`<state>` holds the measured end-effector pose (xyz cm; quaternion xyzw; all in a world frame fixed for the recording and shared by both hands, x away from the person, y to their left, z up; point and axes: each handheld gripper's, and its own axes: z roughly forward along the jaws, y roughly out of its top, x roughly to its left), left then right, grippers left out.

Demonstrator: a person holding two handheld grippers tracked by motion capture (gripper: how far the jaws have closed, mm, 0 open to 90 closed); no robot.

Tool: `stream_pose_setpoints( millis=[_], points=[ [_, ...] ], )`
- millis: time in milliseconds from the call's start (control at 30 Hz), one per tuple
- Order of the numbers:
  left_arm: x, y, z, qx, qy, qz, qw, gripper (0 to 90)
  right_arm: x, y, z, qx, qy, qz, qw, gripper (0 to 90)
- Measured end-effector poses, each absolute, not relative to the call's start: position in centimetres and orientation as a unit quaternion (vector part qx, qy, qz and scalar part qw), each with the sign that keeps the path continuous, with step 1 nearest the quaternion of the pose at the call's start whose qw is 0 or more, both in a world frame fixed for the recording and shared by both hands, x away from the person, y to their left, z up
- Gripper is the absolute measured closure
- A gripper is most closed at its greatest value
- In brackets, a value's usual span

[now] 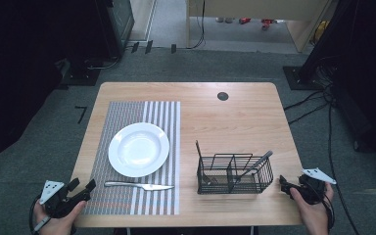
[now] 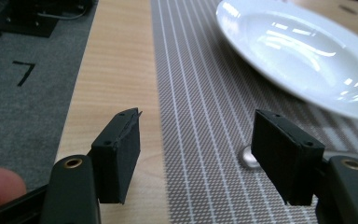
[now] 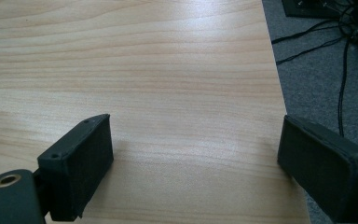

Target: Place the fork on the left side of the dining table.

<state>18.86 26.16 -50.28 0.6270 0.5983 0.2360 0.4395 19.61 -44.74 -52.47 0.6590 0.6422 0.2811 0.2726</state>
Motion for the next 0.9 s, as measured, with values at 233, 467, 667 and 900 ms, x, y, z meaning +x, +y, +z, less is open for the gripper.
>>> stream_pose_setpoints(
  millis=[233, 467, 667, 900],
  points=[
    [19.0, 25.9, -50.6, 0.637, 0.595, 0.240, 0.427, 32.5, 19.6, -44.7, -52.5, 0.660, 0.641, 0.283, 0.271, 10.4],
    [19.3, 26.0, -51.6, 0.644, 0.599, 0.247, 0.406, 30.7, 19.6, -44.7, -52.5, 0.659, 0.642, 0.284, 0.270, 10.5],
    [19.2, 25.8, -51.4, 0.643, 0.595, 0.245, 0.415, 31.1, 19.5, -44.7, -52.5, 0.657, 0.644, 0.284, 0.270, 10.7],
    [19.1, 25.3, -50.9, 0.646, 0.589, 0.244, 0.419, 32.9, 19.6, -44.7, -52.5, 0.657, 0.643, 0.284, 0.271, 10.7]
  ],
)
